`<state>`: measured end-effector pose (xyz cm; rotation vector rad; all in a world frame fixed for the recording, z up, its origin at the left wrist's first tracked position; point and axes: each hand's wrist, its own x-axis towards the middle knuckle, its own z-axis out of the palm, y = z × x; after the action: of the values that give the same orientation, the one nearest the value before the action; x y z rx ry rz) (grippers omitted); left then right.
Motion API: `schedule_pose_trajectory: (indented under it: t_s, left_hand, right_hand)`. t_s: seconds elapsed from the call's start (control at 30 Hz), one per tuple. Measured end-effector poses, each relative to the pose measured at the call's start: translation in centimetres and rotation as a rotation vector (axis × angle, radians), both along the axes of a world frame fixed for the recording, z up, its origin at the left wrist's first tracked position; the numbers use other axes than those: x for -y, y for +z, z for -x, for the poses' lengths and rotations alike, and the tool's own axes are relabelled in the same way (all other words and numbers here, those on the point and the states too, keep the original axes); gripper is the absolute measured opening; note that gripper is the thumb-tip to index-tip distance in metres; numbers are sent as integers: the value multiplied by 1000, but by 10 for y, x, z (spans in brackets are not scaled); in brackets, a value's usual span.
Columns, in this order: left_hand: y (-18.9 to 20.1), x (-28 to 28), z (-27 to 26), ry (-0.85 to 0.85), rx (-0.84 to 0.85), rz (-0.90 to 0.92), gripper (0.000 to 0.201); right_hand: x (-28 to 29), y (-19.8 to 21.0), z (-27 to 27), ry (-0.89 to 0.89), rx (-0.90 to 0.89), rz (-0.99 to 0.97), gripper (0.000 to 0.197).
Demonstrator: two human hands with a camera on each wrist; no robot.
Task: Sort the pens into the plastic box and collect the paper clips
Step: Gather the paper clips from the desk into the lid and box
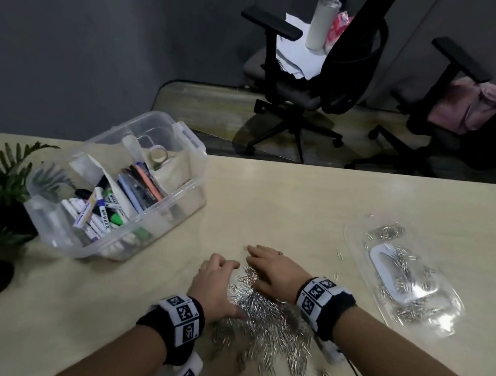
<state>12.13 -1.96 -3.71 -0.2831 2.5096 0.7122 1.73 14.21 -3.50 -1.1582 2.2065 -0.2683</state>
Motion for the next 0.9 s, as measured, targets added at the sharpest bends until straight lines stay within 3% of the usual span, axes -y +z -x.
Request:
schedule_pose_trajectory:
  t_s: [0.17, 0.43, 0.8, 0.9]
  left_hand:
    - [-9, -22, -7, -31, -52, 23, 77]
    - [-8, -25, -3, 37, -118, -60, 23]
    - [18, -4, 1, 338, -107, -264, 8]
    - [31, 3, 3, 339, -155, -253, 8]
  right_hand:
    - [-38, -5, -18, 9, -38, -7, 56]
    - [-44, -3, -22, -266, 73, 84, 25]
    - [-38, 19, -10, -415, 157, 65, 19]
    - [-33, 31, -5, -384, 153, 97, 18]
